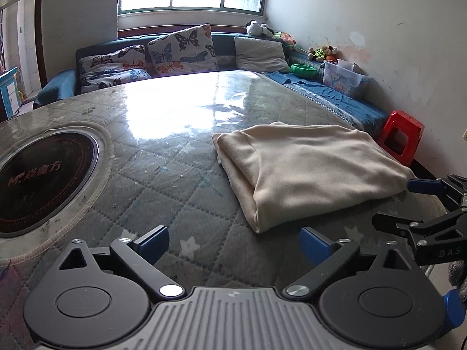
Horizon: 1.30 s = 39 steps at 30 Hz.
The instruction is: Fold clothes
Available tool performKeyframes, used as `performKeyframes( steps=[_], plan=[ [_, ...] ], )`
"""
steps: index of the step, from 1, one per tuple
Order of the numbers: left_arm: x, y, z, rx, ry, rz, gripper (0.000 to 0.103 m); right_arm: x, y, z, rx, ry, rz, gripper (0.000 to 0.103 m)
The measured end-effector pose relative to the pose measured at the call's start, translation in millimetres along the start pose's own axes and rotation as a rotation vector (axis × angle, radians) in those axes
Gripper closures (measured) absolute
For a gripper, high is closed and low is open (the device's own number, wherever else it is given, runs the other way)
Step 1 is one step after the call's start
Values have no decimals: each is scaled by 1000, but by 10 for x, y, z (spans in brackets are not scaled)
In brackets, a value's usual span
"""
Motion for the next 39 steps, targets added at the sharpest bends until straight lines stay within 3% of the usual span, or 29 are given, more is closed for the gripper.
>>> performKeyframes(
  steps=[16, 39],
  plan=[
    [-108, 107, -13, -5, -16, -8, 0, -41, 109, 46, 45, 64, 41, 0],
    [-248, 205, -194, 13, -6, -27, 0, -195, 195, 110, 70, 71, 31, 0]
  ],
)
Point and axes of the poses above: each gripper's, at about its wrist camera, not at the fingertips, and x roughly the way its jaws point, z to its left, y to its underside, the point moved 7 cm from there along x, roughly the way its jaws point, and after that the axes turned 3 degrees about -x, right-handed, at the moved point
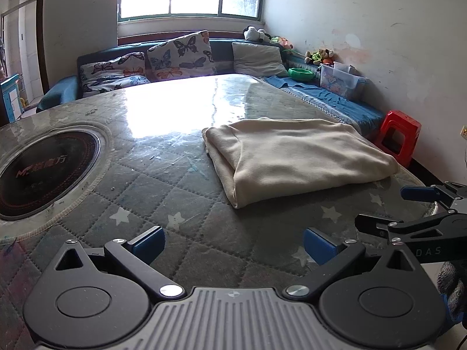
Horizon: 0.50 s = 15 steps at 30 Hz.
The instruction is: Fold clothes
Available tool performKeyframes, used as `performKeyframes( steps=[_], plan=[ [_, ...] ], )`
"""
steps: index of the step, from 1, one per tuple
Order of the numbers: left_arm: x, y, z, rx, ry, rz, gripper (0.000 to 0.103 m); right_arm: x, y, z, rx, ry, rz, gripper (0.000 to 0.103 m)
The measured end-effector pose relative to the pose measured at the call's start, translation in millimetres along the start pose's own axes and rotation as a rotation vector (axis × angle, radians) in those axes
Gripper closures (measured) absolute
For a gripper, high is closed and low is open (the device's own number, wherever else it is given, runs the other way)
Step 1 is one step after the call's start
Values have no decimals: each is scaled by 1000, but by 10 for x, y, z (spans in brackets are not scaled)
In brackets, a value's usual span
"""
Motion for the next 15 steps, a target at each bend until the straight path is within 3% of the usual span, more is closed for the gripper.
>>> performKeyframes(
  steps=[15],
  plan=[
    [-30, 1, -44, 1, 6, -7, 0, -20, 2, 69, 3, -3, -4, 0]
  ],
)
Point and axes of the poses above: each gripper's, at about its wrist camera, not at the fingertips, and x roughly the way its jaws point, z to its left, y to its underside, the point moved 7 cm from there along x, roughly the way its jaws point, and after that the axes turned 3 degrees about -x, right-handed, at the moved point
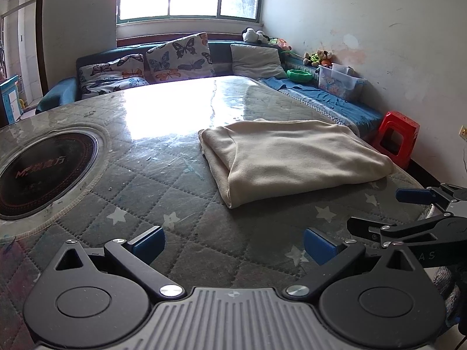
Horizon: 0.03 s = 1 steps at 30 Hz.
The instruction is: Fold clothes
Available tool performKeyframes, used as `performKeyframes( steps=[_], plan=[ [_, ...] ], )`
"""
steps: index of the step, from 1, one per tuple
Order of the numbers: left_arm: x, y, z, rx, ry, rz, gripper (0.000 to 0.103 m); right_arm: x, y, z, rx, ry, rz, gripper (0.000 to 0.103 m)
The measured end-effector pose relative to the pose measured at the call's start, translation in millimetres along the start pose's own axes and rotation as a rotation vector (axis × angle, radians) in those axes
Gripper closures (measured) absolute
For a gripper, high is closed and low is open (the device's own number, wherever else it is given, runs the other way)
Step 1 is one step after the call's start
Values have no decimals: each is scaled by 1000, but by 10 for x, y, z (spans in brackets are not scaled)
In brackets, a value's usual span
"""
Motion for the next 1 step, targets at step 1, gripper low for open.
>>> performKeyframes(
  steps=[1],
  plan=[
    [-1, -1, -4, 1, 1, 1, 0, 0, -1, 3, 0, -1, -1, 0]
  ],
)
Point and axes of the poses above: each gripper's, at about its wrist camera, not at the fingertips, and x roughly the way its jaws point, z to its left, y to its underside, the point moved 7 cm from there along x, roughly the way its jaws point, and after that the axes turned 3 degrees about -x, right-handed, at the moved point
